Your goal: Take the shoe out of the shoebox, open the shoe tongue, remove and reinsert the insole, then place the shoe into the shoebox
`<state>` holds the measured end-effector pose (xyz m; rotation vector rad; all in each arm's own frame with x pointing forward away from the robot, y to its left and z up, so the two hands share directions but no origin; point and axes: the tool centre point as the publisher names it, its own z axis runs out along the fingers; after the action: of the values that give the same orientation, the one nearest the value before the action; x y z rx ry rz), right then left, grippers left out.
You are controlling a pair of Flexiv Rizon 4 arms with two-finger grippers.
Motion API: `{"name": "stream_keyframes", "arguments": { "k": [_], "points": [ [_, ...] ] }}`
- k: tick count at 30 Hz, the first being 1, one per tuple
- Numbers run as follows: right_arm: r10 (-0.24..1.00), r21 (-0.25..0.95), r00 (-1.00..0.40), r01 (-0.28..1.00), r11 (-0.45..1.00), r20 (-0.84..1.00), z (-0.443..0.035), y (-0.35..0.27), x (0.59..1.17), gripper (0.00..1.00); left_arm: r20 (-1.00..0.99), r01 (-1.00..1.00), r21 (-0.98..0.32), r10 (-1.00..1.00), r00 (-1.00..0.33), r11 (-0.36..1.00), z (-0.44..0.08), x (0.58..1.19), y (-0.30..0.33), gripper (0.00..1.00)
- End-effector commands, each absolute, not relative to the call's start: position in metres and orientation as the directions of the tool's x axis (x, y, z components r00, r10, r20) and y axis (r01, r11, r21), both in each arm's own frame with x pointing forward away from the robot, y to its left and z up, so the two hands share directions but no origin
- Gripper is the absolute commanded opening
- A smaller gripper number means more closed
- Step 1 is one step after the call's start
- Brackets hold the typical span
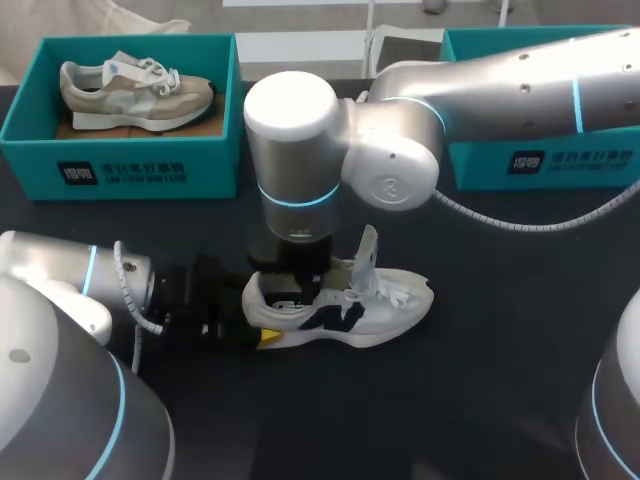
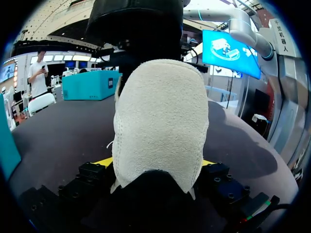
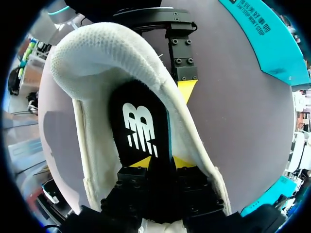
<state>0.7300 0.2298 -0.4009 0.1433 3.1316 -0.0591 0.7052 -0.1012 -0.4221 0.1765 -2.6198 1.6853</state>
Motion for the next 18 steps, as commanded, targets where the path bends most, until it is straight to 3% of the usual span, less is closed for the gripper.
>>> {"name": "stream_keyframes", "arguments": {
  "k": [1, 3, 9, 18],
  "points": [
    [0.093, -0.04, -0.995, 0.092, 0.995, 0.038, -0.425, 0.236, 0.725, 0.18, 0.079, -0.106, -0.905, -0.082, -0.993, 0.412, -0.424, 0.705, -0.101, 0.0],
    [0.103, -0.035, -0.994, 0.102, 0.994, 0.043, -0.424, 0.236, 0.719, 0.0, 0.079, -0.106, -0.905, -0.082, -0.993, 0.412, -0.424, 0.705, -0.101, 0.0],
    [0.164, -0.03, -0.986, 0.164, 0.986, 0.02, -0.406, 0.22, 0.701, 0.0, 0.079, -0.106, -0.905, -0.082, -0.993, 0.412, -0.424, 0.705, -0.101, 0.0],
    [0.26, 0.022, -0.959, 0.259, 0.966, -0.117, -0.342, 0.186, 0.703, 0.0, 0.079, -0.106, -0.905, -0.082, -0.993, 0.412, -0.424, 0.705, -0.101, 0.0]
  ]
}}
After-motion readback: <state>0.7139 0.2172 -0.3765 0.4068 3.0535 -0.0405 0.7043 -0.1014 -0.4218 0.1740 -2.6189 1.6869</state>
